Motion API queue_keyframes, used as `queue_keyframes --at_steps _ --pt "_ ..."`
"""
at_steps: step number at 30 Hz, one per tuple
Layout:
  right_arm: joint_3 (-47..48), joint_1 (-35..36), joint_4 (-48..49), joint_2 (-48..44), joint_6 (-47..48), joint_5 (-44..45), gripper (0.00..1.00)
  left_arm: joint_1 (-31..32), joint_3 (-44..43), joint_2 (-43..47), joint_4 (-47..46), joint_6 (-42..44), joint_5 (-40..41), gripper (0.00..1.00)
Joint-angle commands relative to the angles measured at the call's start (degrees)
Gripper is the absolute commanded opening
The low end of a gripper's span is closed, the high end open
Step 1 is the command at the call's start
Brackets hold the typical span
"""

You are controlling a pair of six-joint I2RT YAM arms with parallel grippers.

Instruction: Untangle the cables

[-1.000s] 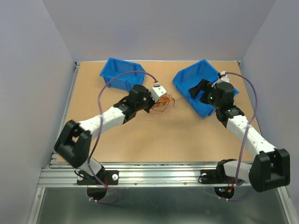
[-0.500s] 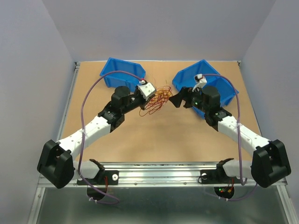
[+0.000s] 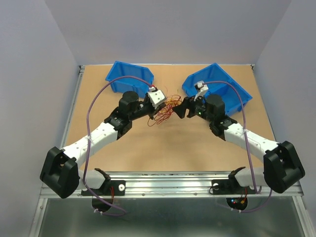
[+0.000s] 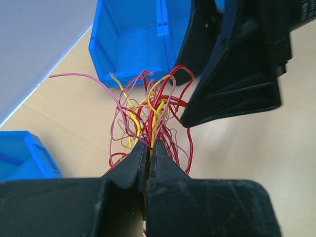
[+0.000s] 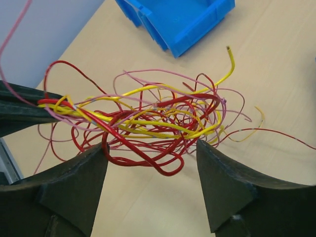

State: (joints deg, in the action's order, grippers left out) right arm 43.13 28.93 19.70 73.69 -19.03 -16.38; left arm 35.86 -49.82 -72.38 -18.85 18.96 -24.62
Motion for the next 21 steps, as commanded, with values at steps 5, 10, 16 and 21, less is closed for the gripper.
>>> queue_keyframes --at_steps 5,10,16,21 --pt "4.33 1.48 2.36 3.92 2.77 4.43 0.07 -0.61 -1.77 3.03 -2.41 -1.12 0.60 0.00" --pt "3.45 7.44 2.36 -1.52 7.66 6.78 0.01 -4.21 0.60 6.63 -7.15 -5.68 6.25 0.00" --pt "6.96 23.36 -2.04 -6.98 14.10 13.22 0.01 -5.01 5.78 18.84 -10.50 -5.60 1.68 0.00" --pt "4.77 23.63 -1.25 -9.53 13.93 21.63 0.24 -5.18 9.92 23.25 -15.69 -7.18 6.60 0.00"
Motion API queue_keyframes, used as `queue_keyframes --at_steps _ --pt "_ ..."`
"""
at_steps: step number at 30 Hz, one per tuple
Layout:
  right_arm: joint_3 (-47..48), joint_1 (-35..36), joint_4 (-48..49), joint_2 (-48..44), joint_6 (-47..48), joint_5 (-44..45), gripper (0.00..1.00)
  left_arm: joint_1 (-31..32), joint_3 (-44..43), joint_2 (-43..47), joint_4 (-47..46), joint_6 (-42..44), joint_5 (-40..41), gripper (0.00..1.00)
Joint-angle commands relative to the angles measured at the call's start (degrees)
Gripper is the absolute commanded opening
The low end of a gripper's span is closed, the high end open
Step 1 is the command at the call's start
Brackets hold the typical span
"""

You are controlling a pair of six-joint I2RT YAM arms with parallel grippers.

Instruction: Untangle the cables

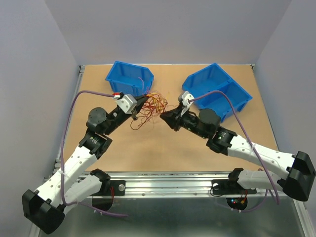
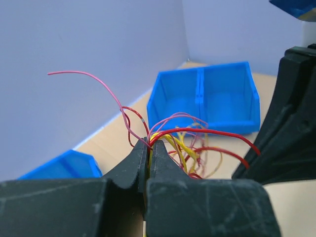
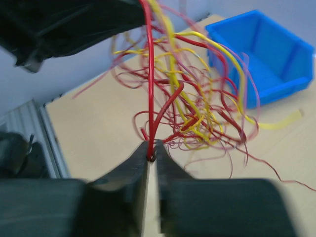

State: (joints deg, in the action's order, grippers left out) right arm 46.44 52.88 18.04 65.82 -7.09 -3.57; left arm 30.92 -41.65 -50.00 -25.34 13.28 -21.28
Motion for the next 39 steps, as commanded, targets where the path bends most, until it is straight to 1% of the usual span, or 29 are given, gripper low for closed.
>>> queue_keyframes --at_steps 1,2,3,4,6,8,11,14,17,20,23,24,26,28,30,33,34,36,39 --pt "1.38 -0.32 0.41 -1.05 2.26 12.59 0.64 -0.24 1.05 0.00 -8.94 -1.50 3.26 0.00" --pt "1.46 -0.32 0.07 -0.44 2.61 13.93 0.75 -0.24 0.43 -2.36 -8.33 -1.67 3.78 0.00" --pt "1.81 -0.41 -0.20 0.09 3.39 14.90 0.78 -0.24 -0.18 -3.60 -7.88 -1.85 4.05 0.00" --pt "1.99 -0.33 -0.46 1.57 3.49 17.78 0.79 -0.33 -1.41 -4.83 -6.92 -1.94 4.66 0.00" --pt "1.99 -0.85 -0.55 2.81 4.54 19.21 0.79 -1.03 -2.47 -7.20 -6.48 -2.73 5.98 0.00" --pt "1.82 -3.04 -0.90 3.87 4.28 18.52 0.79 -1.82 -2.65 -7.74 -6.56 -3.34 6.60 0.00" --pt "1.20 -8.66 -0.64 5.01 2.53 14.66 0.81 -3.23 -3.00 -7.75 -6.56 -4.66 7.83 0.00" --pt "0.76 -12.35 1.02 6.94 2.17 13.94 0.81 -3.93 -2.83 -7.22 -6.47 -5.28 8.44 0.00" --pt "2.07 -13.15 1.47 9.67 3.84 15.17 0.81 -4.46 -2.91 -6.52 -6.65 -5.80 9.67 0.00" --pt "3.57 -14.12 1.90 15.20 5.42 15.44 0.82 -4.90 -2.74 -5.90 -6.74 -5.81 9.50 0.00" --pt "7.78 -14.83 1.04 21.18 9.71 16.23 0.83 -4.99 -2.56 -5.02 -6.74 -5.72 9.85 0.00" --pt "9.88 -15.09 0.42 23.80 12.95 16.06 0.85 -5.16 -2.47 -4.67 -6.74 -5.63 10.29 0.00" --pt "10.87 -15.18 0.41 25.75 16.22 15.27 0.88 -5.60 -2.38 -4.67 -6.74 -5.72 10.47 0.00" --pt "12.44 -15.53 0.50 27.95 18.86 16.57 0.92 -5.69 -2.38 -4.58 -6.74 -5.98 10.03 0.00" --pt "13.68 -16.23 0.76 30.85 20.01 16.58 0.93 -5.78 -2.38 -4.67 -6.74 -5.98 9.59 0.00" --pt "16.22 -16.67 1.21 34.54 22.73 20.97 0.94 -5.87 -2.30 -4.41 -6.82 -5.98 9.68 0.00" --pt "17.45 -17.28 1.29 36.12 23.52 21.76 0.96 -5.95 -2.30 -4.32 -6.74 -5.90 9.68 0.00" --pt "18.51 -17.99 1.21 37.62 23.70 22.29 0.97 -5.96 -2.21 -3.88 -6.82 -5.89 9.59 0.00" --pt "19.74 -19.57 0.59 39.82 24.14 20.63 0.96 -6.04 -1.95 -3.70 -7.09 -5.81 9.59 0.00"
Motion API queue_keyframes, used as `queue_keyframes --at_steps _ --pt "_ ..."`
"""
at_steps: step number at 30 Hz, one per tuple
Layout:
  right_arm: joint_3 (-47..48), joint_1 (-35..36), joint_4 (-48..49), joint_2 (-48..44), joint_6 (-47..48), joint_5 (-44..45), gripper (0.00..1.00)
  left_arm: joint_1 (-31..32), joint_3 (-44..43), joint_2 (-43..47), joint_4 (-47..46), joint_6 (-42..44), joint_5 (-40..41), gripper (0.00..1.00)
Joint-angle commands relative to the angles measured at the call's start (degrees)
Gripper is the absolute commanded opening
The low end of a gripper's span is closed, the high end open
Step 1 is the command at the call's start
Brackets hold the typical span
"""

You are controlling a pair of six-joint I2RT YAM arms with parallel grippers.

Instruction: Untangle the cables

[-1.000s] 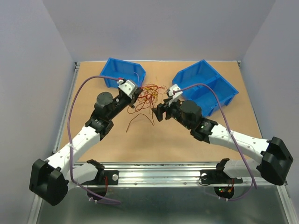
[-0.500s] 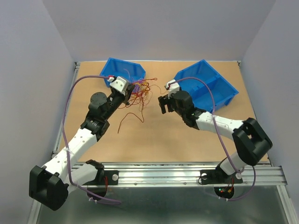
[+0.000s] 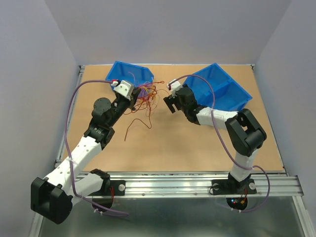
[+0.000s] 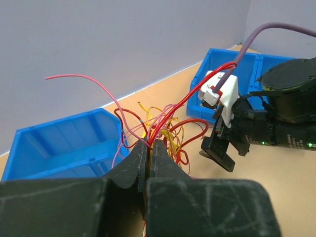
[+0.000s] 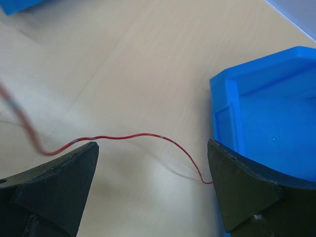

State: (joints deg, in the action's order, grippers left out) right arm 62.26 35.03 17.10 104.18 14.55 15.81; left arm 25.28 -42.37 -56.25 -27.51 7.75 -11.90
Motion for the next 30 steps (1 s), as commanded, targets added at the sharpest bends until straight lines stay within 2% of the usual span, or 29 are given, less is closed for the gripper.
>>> queue_keyframes --at_steps 1,3,5,6,7,8,9,13,15,16,21,24,27,30 --pt "4.18 -2.32 1.53 1.99 2.24 1.32 0.95 -0.49 -1.22 2.63 -4.92 -0.28 0.21 0.00" --pt "4.88 -2.86 1.53 3.30 1.80 1.59 0.93 -0.40 -1.22 2.37 -5.01 -0.37 0.30 0.00" --pt "6.20 -3.30 1.36 5.32 1.19 2.03 0.79 -0.49 -1.22 2.20 -4.93 -0.37 0.30 0.00" --pt "7.86 -3.38 0.74 6.46 0.49 2.12 0.52 -0.49 -1.22 1.85 -5.10 -0.37 0.21 0.00" --pt "8.75 -3.39 -0.13 6.47 -0.04 1.86 0.52 -0.58 -1.22 1.76 -5.10 -0.45 0.30 0.00" --pt "9.37 -3.39 -0.92 6.82 -0.91 1.16 0.15 -0.58 -1.22 1.58 -5.19 -0.45 0.39 0.00" --pt "9.89 -3.30 -1.71 6.56 -1.88 0.63 0.01 -0.67 -1.22 1.41 -5.28 -0.45 0.65 0.00" --pt "8.76 -3.30 -1.72 0.25 -6.54 -6.22 0.01 -1.02 -1.31 0.35 -5.54 -0.72 1.26 0.00" --pt "8.40 -3.39 -1.98 -6.08 -11.10 -12.98 0.01 -1.19 -1.22 -0.70 -6.07 -0.98 1.44 0.00" --pt "9.62 -3.39 -3.20 -8.27 -14.34 -18.22 0.01 -1.37 -1.40 -1.05 -6.07 -1.15 1.53 0.00" --pt "16.31 -3.30 -10.24 -16.55 -23.33 -28.20 0.00 -1.99 -2.28 -3.69 -5.89 -1.33 0.83 0.00" --pt "15.97 -3.30 -13.84 -18.57 -26.14 -27.86 0.01 -2.07 -2.37 -3.96 -5.89 -1.24 0.04 0.00" --pt "10.27 -3.39 -14.73 -21.99 -27.55 -24.70 0.01 -2.16 -2.45 -4.04 -5.80 -1.33 0.30 0.00" --pt "3.15 -3.39 -14.64 -27.61 -31.93 -16.10 0.00 -2.25 -3.07 -5.27 -5.45 -1.42 1.26 0.00"
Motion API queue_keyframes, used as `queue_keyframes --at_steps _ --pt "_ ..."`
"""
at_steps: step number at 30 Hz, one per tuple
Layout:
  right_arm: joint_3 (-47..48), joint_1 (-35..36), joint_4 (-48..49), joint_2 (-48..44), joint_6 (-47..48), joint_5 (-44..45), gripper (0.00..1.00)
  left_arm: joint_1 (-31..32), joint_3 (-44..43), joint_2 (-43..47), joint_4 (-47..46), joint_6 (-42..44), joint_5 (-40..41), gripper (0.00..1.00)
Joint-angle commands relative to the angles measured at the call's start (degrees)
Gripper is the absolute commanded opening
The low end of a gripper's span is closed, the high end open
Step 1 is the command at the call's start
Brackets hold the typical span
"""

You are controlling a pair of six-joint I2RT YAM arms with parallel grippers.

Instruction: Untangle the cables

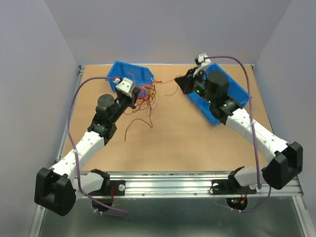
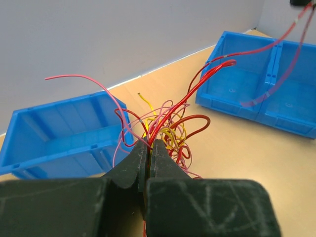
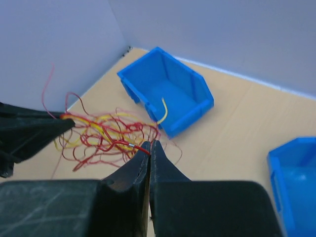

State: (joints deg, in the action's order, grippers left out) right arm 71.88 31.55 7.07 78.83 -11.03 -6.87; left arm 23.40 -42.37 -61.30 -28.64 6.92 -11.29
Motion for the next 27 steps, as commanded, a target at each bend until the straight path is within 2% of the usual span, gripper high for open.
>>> queue_keyframes --at_steps 1,4,5,7,8,10,13,14,16,17,19,27 --pt "-8.14 0.00 -4.70 -3.58 -7.59 9.57 0.01 -0.54 -3.68 -0.75 -3.79 -0.68 0.74 0.00" --pt "-10.87 0.00 -4.52 -10.17 -9.18 19.94 0.01 -0.90 -5.17 -3.65 -2.30 -0.77 1.36 0.00" --pt "-12.79 -0.08 -4.09 -13.32 -9.80 24.23 0.01 -0.90 -6.40 -4.26 -1.16 -0.16 1.18 0.14" --pt "-14.39 -0.26 -3.56 -15.88 -9.80 27.42 0.01 -0.99 -6.85 -6.02 -0.80 0.37 -0.31 0.34" --pt "-15.61 -0.26 -2.95 -17.81 -9.72 27.53 0.01 -1.07 -6.85 -6.37 -0.71 0.90 -1.36 0.51" --pt "-16.68 -0.17 -1.63 -19.32 -9.19 25.78 0.01 -1.07 -6.50 -6.38 -1.06 1.34 -2.50 0.66" --pt "-16.07 -0.17 -0.57 -18.98 -6.65 18.58 0.01 -1.07 -5.71 -5.59 -1.50 1.69 -4.26 0.77" --pt "-15.54 -0.17 -0.57 -18.36 -6.64 15.52 0.00 -1.07 -5.53 -5.15 -1.68 1.87 -5.40 0.83" --pt "-14.67 -0.17 -0.57 -16.79 -6.64 12.51 0.01 -1.07 -5.18 -4.53 -1.77 2.22 -12.06 0.86" --pt "-14.31 0.00 -0.65 -16.34 -6.47 9.28 0.00 -0.90 -5.18 -4.62 -1.77 2.57 -19.31 0.87" --pt "-13.35 0.52 -1.00 -15.20 -6.55 7.23 0.01 0.32 -5.53 -5.06 -1.24 3.53 -23.76 0.87" --pt "-12.90 2.29 -1.18 -16.77 -7.25 5.56 0.00 11.57 -7.64 -12.86 -0.54 9.42 -22.72 0.86"
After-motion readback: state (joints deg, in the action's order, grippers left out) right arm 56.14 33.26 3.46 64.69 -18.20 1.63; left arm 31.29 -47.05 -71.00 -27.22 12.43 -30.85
